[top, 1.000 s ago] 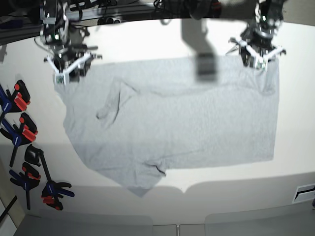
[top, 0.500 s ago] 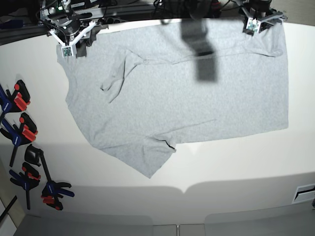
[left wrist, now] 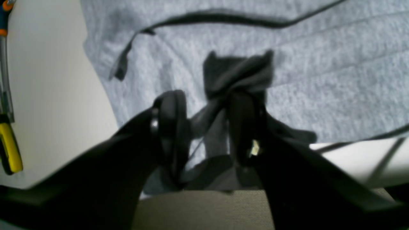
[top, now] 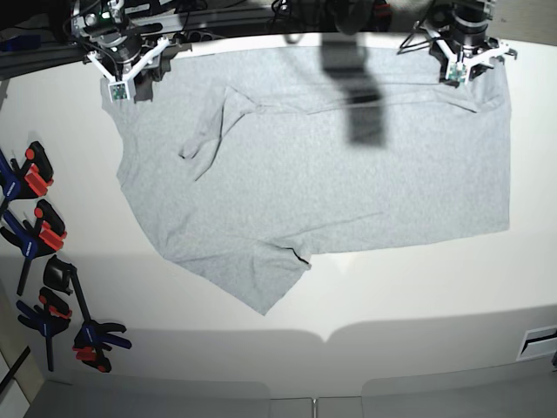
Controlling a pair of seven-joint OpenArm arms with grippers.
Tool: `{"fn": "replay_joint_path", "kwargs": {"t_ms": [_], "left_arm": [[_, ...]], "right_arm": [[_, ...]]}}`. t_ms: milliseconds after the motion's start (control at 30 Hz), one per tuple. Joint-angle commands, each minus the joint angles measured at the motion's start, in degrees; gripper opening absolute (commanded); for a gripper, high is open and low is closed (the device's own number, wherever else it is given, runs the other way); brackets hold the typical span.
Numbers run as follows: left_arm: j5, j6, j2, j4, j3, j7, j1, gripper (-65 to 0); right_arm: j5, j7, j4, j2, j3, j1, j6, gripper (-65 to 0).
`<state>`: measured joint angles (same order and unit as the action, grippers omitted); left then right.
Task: Fold the T-shirt properly
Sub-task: 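Move the left gripper along the shirt side toward the hem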
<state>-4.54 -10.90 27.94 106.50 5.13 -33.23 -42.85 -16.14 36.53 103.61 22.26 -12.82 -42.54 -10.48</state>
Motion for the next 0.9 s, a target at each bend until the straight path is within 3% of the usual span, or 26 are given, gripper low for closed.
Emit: {"fn": "replay_joint_path", "kwargs": {"t_ms": [0, 233, 500, 700, 867], "left_arm": [[0.04, -0.31, 0.48, -0.22, -0.33, -4.35, -1.44, -40.2], [-0.79, -0.28, 0.5, 7.37, -0.33, -4.92, -4.63, -40.2], [-8.96, -1.57, 0.5, 14.82, -0.33, -4.98, -2.86, -40.2], [-9.4, -1.95, 0.52, 14.84, -2.16, -7.63, 3.08, -40.2], [-14.47, -1.95, 0.55, 14.82, -6.03, -4.26, 10.01, -37.8]], "right_arm": [[0.7, 7.28, -0.96, 0.11, 0.46, -1.27, 0.0, -44.5], [0.72, 6.32, 2.36, 0.11, 0.46, -1.25, 0.0, -44.5], [0.98, 2.86, 9.99, 0.15, 0.44, -0.94, 0.0, -44.4], [1.14, 0.02, 14.34, 0.26, 0.46, -0.37, -0.04, -44.5], [2.29, -0.07, 14.47, 0.24, 0.46, 2.97, -0.13, -44.4]]}}
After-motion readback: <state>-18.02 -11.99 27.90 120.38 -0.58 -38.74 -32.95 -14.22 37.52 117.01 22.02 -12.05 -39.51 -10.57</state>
